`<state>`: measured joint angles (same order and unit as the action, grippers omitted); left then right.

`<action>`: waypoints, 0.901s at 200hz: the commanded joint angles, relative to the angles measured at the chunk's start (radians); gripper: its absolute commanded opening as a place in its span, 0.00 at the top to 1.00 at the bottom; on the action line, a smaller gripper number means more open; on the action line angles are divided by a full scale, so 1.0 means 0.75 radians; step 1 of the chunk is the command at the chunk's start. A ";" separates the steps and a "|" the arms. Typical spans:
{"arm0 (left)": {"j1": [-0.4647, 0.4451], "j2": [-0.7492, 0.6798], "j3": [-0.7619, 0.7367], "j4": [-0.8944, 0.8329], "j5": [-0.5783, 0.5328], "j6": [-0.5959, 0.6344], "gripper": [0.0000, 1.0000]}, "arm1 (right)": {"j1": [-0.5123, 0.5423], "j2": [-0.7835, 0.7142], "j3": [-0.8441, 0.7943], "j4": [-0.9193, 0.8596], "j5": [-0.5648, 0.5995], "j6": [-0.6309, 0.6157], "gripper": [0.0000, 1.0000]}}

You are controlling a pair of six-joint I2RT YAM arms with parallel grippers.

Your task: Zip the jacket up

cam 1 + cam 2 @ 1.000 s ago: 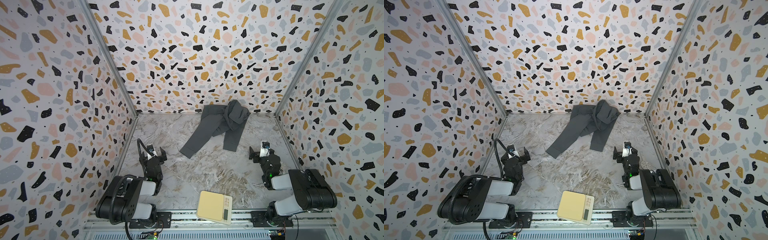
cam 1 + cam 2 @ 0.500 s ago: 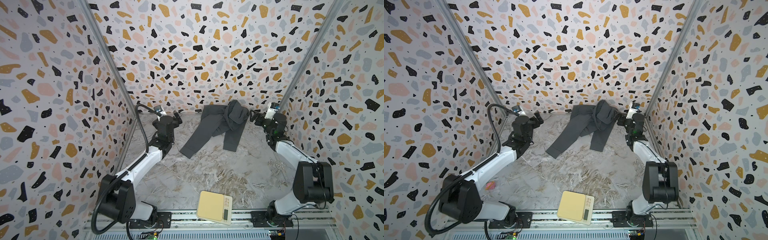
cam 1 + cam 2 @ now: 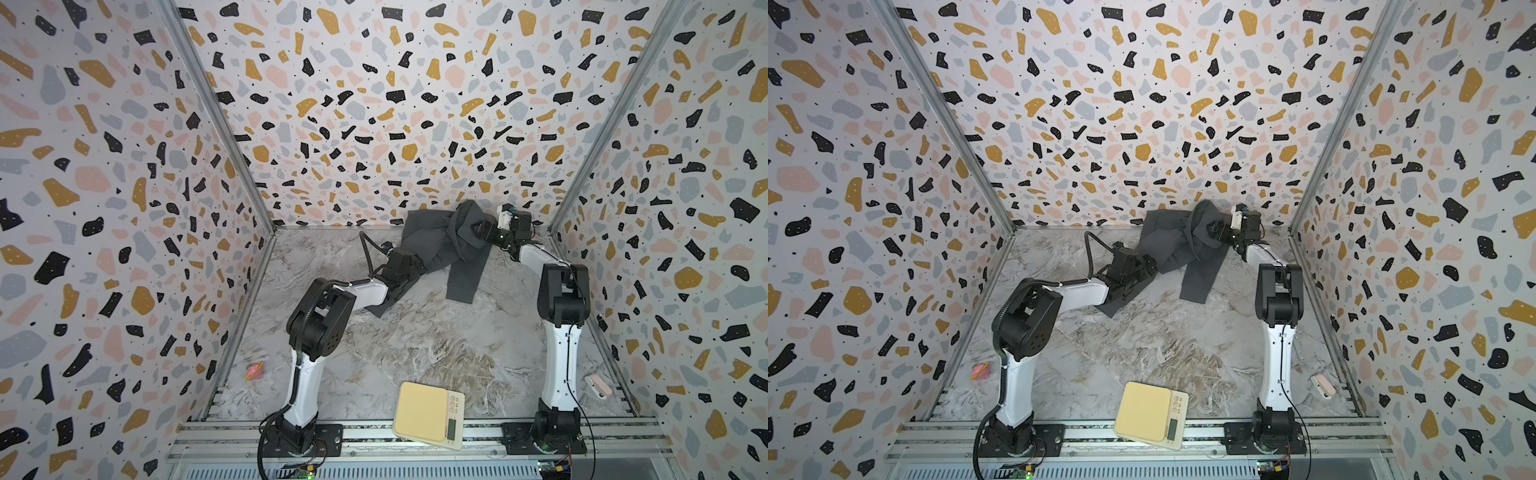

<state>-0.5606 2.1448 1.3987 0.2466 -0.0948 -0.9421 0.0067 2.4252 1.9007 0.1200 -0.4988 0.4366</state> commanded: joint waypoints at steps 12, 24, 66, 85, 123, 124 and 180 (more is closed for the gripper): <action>0.003 0.134 0.200 -0.045 0.044 -0.136 0.00 | 0.020 -0.016 0.045 -0.113 -0.150 -0.079 0.44; 0.012 0.190 0.271 -0.097 0.013 -0.118 0.03 | 0.035 -0.075 -0.034 -0.103 -0.160 -0.103 0.70; 0.221 0.370 0.351 -0.002 0.223 -0.169 0.64 | 0.076 -0.629 -0.659 -0.015 -0.198 -0.148 1.00; 0.287 0.318 0.290 0.080 0.234 -0.121 0.79 | 0.084 -0.946 -0.944 0.029 -0.189 -0.120 1.00; 0.357 -0.013 -0.023 0.122 0.146 0.047 0.75 | 0.180 -1.377 -1.190 -0.142 -0.124 -0.166 1.00; 0.358 -0.023 -0.032 0.124 0.146 0.051 0.74 | 0.184 -1.386 -1.191 -0.148 -0.121 -0.166 1.00; 0.355 -0.561 -0.535 0.210 0.148 0.221 0.24 | 0.204 -1.458 -1.133 -0.203 -0.057 -0.113 0.98</action>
<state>-0.2802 1.8492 1.1126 0.3298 -0.0013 -0.8356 0.1673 1.3140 1.0069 -0.0158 -0.5797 0.3443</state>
